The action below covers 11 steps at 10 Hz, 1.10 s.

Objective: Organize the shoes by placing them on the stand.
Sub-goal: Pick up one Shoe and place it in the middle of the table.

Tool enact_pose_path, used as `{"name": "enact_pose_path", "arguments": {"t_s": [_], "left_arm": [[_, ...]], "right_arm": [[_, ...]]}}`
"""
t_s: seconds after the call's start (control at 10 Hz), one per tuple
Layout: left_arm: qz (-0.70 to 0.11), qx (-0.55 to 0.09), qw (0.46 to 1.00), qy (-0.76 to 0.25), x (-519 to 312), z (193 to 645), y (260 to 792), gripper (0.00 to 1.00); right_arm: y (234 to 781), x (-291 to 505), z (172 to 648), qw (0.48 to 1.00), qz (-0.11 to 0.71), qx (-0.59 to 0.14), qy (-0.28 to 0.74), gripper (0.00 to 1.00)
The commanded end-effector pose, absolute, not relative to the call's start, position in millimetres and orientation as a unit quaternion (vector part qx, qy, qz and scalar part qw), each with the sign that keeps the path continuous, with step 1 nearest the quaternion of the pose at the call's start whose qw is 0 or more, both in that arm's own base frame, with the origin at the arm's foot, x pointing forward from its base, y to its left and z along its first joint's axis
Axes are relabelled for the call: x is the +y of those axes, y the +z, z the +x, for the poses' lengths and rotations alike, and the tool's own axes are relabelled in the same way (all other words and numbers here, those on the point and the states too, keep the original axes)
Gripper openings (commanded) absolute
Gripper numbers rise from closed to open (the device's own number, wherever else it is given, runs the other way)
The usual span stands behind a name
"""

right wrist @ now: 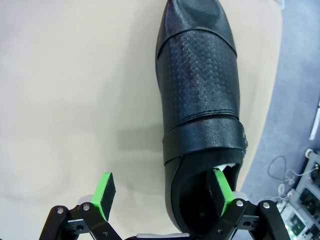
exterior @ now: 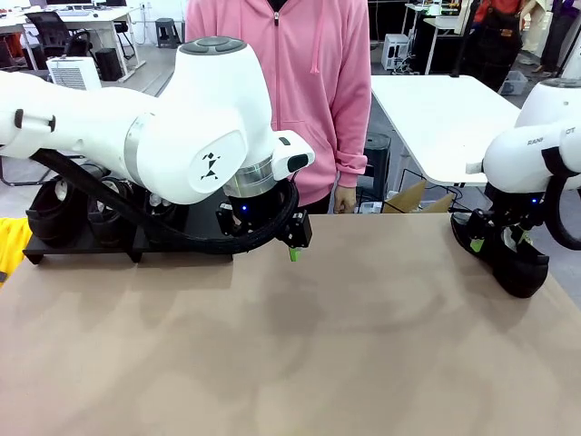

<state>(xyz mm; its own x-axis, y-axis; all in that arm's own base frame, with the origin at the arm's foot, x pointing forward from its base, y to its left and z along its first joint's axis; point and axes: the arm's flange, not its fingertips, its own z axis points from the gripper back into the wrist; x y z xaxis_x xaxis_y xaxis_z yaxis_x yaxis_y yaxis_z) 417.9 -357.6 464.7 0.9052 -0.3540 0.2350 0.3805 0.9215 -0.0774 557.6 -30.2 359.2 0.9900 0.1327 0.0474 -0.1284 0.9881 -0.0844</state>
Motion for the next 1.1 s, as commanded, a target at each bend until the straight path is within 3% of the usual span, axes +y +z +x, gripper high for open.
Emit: {"name": "enact_pose_path", "arguments": {"t_s": [0.0, 0.4, 0.5, 0.9, 1.0], "left_arm": [[-0.052, -0.114, 0.975, -0.185, -355, 417, 466, 0.93], [-0.052, -0.114, 0.975, -0.185, -355, 417, 466, 0.93], [-0.052, -0.114, 0.975, -0.185, -355, 417, 466, 0.93], [-0.052, -0.114, 0.975, -0.185, -355, 417, 466, 0.93], [-0.052, -0.114, 0.975, -0.185, -355, 417, 466, 0.93]], "right_arm": [[353, -30, 565, 0.996, -0.044, -0.022, 0.072, 1.00], [342, -30, 569, 0.997, -0.033, -0.014, 0.073, 0.98], [340, -32, 570, 0.997, -0.029, -0.015, 0.077, 0.88], [337, -33, 573, 0.997, -0.035, -0.011, 0.070, 0.12], [337, -33, 572, 0.997, -0.041, -0.012, 0.066, 0.00]]}}
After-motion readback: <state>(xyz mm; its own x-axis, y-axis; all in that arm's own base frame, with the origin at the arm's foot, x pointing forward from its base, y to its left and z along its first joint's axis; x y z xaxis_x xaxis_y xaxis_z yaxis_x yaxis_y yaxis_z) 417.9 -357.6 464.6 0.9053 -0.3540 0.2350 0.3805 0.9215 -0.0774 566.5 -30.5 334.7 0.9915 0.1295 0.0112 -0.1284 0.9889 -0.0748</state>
